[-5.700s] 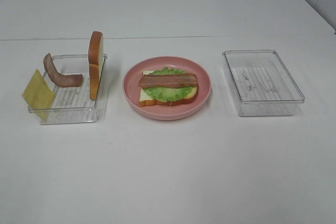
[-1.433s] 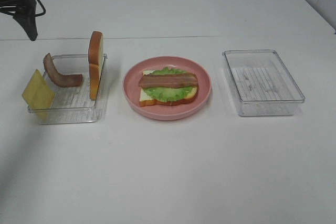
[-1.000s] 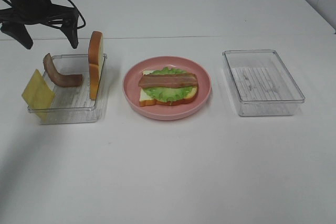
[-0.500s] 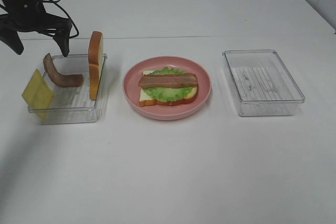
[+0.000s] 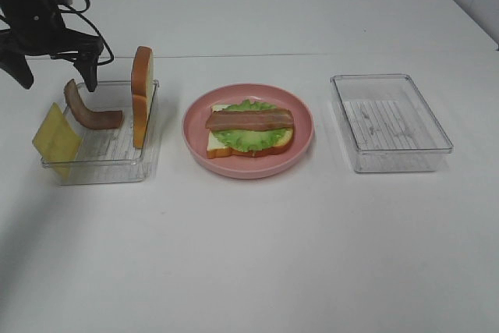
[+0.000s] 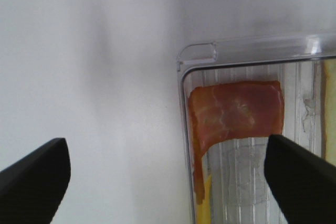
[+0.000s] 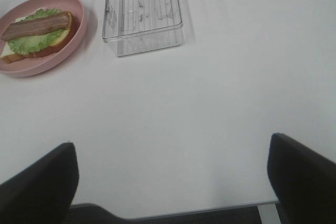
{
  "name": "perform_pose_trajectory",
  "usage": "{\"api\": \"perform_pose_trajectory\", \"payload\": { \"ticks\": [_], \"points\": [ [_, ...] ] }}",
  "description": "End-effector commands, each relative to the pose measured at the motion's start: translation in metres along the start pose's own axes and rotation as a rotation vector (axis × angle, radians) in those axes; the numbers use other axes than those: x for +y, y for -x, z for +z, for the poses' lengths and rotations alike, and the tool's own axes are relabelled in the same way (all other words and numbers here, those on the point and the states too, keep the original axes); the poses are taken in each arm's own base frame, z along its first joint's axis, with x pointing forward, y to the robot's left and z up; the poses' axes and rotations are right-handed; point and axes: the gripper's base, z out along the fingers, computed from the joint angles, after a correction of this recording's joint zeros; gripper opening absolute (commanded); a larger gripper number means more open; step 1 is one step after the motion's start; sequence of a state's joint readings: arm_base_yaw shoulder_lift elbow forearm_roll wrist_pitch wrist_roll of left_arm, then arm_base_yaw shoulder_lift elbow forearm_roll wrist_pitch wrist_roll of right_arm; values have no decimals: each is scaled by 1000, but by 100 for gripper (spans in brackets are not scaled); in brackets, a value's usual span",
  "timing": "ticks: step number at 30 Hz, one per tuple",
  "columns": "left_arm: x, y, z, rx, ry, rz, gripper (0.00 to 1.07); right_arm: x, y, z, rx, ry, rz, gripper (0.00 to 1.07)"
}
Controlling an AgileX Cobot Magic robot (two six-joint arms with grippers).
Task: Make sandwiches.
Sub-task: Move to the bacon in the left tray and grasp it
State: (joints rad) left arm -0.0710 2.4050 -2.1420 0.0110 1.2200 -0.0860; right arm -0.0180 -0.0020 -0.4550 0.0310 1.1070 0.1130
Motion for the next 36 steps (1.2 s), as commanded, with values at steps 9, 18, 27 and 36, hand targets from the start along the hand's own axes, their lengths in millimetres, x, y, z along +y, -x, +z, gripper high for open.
{"api": "perform_pose_trajectory", "payload": {
  "ticks": [9,18,27,36],
  "points": [
    [3,-7,3,80,12,0,91,0,-2,-2,-41,5,-4,93],
    [5,-8,10,100,12,-6,91,0,-2,-2,-41,5,-4,93],
    [5,-8,10,101,12,-5,76,0,-2,-2,-41,5,-4,93],
    [5,-7,10,97,12,-17,45,0,-2,-2,-41,5,-4,93]
  ]
}}
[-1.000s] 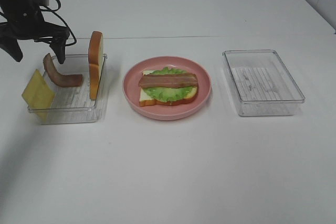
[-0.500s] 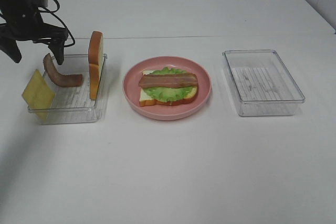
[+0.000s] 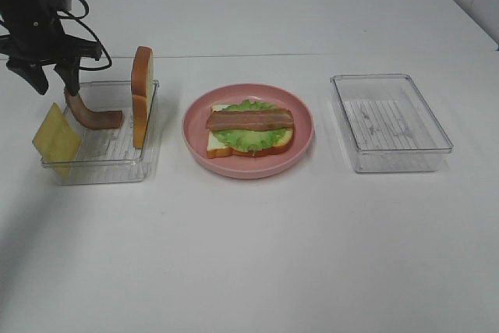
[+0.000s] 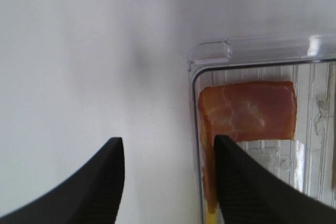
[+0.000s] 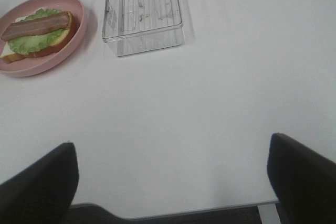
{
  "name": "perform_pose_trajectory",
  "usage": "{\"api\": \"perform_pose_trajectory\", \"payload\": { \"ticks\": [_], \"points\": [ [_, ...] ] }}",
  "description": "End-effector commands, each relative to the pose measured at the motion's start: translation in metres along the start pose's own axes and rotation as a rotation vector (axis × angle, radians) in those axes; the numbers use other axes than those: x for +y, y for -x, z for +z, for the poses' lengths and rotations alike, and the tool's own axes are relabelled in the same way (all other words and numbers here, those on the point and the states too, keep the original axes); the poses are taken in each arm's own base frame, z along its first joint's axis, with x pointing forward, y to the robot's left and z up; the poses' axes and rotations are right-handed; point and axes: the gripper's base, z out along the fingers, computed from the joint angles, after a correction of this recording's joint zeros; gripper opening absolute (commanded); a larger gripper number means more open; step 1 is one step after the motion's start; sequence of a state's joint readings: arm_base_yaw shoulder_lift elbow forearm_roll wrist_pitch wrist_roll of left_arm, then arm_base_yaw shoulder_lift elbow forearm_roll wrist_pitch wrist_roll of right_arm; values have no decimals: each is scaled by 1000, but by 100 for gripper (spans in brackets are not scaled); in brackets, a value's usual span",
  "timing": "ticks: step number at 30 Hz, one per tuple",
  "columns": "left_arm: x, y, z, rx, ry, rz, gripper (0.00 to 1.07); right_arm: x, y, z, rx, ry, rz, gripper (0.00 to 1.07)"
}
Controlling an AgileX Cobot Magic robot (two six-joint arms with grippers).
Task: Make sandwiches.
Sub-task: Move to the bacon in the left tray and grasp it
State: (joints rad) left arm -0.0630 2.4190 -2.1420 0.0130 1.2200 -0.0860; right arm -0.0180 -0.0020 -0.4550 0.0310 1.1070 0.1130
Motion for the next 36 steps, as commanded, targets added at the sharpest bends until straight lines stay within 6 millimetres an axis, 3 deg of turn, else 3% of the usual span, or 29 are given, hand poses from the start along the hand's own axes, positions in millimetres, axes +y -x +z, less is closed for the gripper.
{"api": "perform_pose_trajectory", "payload": {
  "ticks": [1,14,18,26,27,36],
  "points": [
    [1,-7,3,84,8,-10,45,0,-2,-2,-41,5,-4,93],
    [1,-7,3,83,11,-9,42,0,-2,-2,-41,5,-4,93],
    [-1,-7,3,82,-12,-16,27,0,-2,-2,-41,5,-4,93],
    [-5,-5,4,59,-49,-26,11,0,-2,-2,-41,5,-4,93],
    [-6,-4,4,54,-55,-26,2,0,-2,-2,-41,5,-4,93],
    [-6,-4,3,57,-62,-27,0,0,-2,-2,-41,5,-4,93]
  ]
}}
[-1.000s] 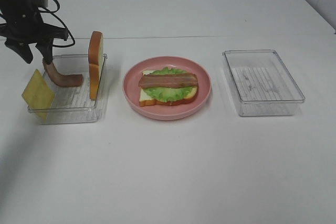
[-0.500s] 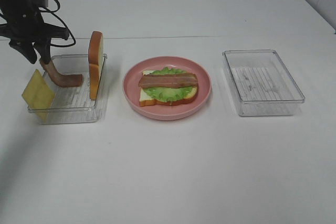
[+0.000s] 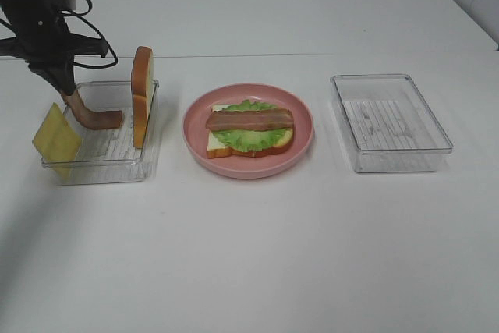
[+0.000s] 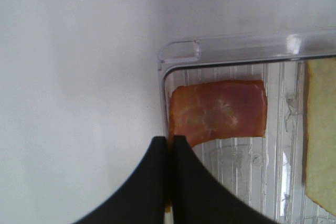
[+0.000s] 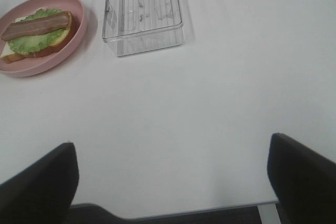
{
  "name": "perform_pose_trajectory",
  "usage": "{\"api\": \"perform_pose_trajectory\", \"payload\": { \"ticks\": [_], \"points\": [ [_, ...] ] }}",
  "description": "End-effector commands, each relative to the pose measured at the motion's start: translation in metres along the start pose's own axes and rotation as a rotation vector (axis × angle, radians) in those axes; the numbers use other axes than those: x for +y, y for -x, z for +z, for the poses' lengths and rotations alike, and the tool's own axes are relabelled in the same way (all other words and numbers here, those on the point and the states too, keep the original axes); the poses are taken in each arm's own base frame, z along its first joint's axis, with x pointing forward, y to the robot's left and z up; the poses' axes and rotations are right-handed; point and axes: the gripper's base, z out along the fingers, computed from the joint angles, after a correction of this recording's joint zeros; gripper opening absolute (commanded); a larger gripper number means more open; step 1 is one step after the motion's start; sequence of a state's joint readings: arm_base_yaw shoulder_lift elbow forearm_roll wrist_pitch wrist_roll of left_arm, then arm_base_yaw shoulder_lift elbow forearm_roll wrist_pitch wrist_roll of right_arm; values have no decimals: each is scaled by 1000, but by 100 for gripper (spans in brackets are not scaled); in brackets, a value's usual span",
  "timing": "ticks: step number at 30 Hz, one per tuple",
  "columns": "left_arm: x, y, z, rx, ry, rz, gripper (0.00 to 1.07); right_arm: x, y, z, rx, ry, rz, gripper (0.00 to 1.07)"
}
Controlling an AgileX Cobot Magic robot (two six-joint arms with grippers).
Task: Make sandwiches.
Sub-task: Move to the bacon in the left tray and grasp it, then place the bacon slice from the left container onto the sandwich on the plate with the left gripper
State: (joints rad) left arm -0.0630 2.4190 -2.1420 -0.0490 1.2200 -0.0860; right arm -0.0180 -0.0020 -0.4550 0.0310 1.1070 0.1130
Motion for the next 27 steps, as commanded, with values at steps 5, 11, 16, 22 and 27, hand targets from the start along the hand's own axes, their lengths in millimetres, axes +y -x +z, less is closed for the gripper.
{"api": "perform_pose_trajectory", "payload": {
  "ticks": [5,11,16,22,27],
  "points": [
    [-1,-5,1,55,-10,-9,0,0,-2,-2,-41,5,-4,93],
    [-5,-4,-24,12,-35,-12,0,0,-2,-2,-41,5,-4,93],
    [-8,-5,-56,-29,-66,-25,0,0,-2,-2,-41,5,-4,93],
    [-16,-10,-97,-93,-105,-11,0,0,-2,-2,-41,5,-4,93],
    [-26,-16,-124,-143,-152,2,0,0,-2,-2,-41,5,-4,93]
  ]
}}
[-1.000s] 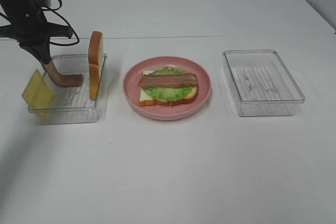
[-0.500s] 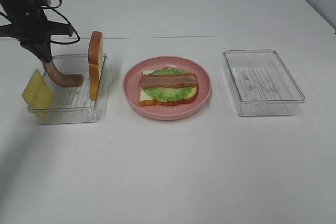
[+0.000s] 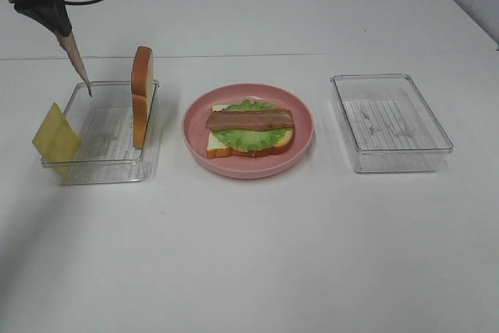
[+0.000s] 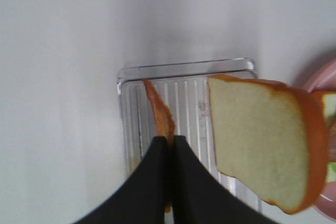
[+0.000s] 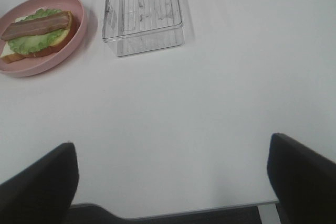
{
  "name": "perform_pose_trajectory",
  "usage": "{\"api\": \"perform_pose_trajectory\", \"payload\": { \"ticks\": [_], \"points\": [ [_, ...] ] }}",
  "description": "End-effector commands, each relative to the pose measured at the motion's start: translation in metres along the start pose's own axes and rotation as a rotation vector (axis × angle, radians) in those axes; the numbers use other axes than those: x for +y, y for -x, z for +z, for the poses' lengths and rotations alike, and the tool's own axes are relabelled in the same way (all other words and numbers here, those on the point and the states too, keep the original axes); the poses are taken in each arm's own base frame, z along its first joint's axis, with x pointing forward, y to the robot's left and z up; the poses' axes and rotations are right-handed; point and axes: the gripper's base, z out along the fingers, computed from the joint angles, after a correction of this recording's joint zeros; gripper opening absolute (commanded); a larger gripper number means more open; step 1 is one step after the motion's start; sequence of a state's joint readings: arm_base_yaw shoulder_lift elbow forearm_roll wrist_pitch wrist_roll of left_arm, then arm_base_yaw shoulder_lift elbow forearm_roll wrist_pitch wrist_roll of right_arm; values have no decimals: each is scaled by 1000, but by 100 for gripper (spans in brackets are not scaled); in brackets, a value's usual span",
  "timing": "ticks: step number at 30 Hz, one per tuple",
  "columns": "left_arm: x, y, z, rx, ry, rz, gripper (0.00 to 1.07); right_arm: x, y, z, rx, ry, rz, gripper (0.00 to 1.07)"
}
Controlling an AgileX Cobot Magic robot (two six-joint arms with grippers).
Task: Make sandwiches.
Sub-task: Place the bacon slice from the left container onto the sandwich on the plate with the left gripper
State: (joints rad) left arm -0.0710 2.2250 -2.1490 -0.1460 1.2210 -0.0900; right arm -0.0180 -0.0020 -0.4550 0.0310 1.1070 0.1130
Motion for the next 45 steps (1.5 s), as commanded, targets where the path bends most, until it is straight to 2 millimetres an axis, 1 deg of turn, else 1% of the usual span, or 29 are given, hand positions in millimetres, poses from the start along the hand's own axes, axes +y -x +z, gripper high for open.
{"api": "perform_pose_trajectory", "payload": {
  "ticks": [1,3,4,6,7,9,10,12,13,14,15,17,19,20,23,25,29,30,32,33,34,36,37,38,40,41,42,44,45],
  "points": [
    [-12,-8,-25,46,-36,7,0,0,-2,-2,-41,5,-4,93],
    [-23,-10,-47,6,-57,24,0,0,-2,-2,-41,5,-4,93],
    [-23,-10,-47,6,-57,24,0,0,-2,-2,-41,5,-4,93],
    [-38,-13,-74,-49,-81,55,0,0,-2,-2,-41,6,-4,93],
    [-38,-13,-74,-49,-81,55,0,0,-2,-2,-41,6,-4,93],
    [-51,-14,-98,-107,-106,87,0,0,-2,-2,-41,6,-4,93],
    [-51,-14,-98,-107,-106,87,0,0,-2,-2,-41,6,-4,93],
    [-68,-15,-114,-154,-142,121,0,0,-2,-2,-41,6,-4,93],
    [-68,-15,-114,-154,-142,121,0,0,-2,-2,-41,6,-4,93],
    [-82,-15,-124,-184,-182,146,0,0,-2,-2,-41,6,-4,93],
    [-82,-15,-124,-184,-182,146,0,0,-2,-2,-41,6,-4,93],
    [-103,-18,-132,-199,-270,191,0,0,-2,-2,-41,6,-4,93],
    [-110,-20,-131,-194,-297,206,0,0,-2,-2,-41,6,-4,93],
    [-122,-22,-128,-187,-341,221,0,0,-2,-2,-41,6,-4,93],
    [-128,-24,-127,-181,-357,227,0,0,-2,-2,-41,6,-4,93],
    [-147,-27,-112,-155,-407,256,0,0,-2,-2,-41,6,-4,93],
    [-159,-29,-97,-121,-456,266,0,0,-2,-2,-41,6,-4,93],
    [-167,-31,-82,-85,-491,269,0,0,-2,-2,-41,6,-4,93],
    [-171,-32,-76,-72,-503,279,0,0,-2,-2,-41,6,-4,93],
    [-179,-35,-59,-41,-518,288,0,0,-2,-2,-41,6,-4,93],
    [-179,-35,-59,-41,-518,288,0,0,-2,-2,-41,6,-4,93],
    [-190,-39,-36,2,-527,288,0,0,-2,-2,-41,6,-4,93],
    [-190,-39,-36,2,-527,288,0,0,-2,-2,-41,6,-4,93],
    [-196,-42,-21,31,-537,286,0,0,-2,-2,-41,6,-4,93],
    [-199,-43,-16,37,-545,291,0,0,-2,-2,-41,6,-4,93],
    [-203,-45,-4,52,-561,291,0,0,-2,-2,-41,6,-4,93],
    [-203,-45,-4,52,-561,291,0,0,-2,-2,-41,6,-4,93],
    [-210,-47,10,57,-581,291,0,0,-2,-2,-41,6,-4,93],
    [-210,-47,10,57,-581,291,0,0,-2,-2,-41,6,-4,93]
  ]
}}
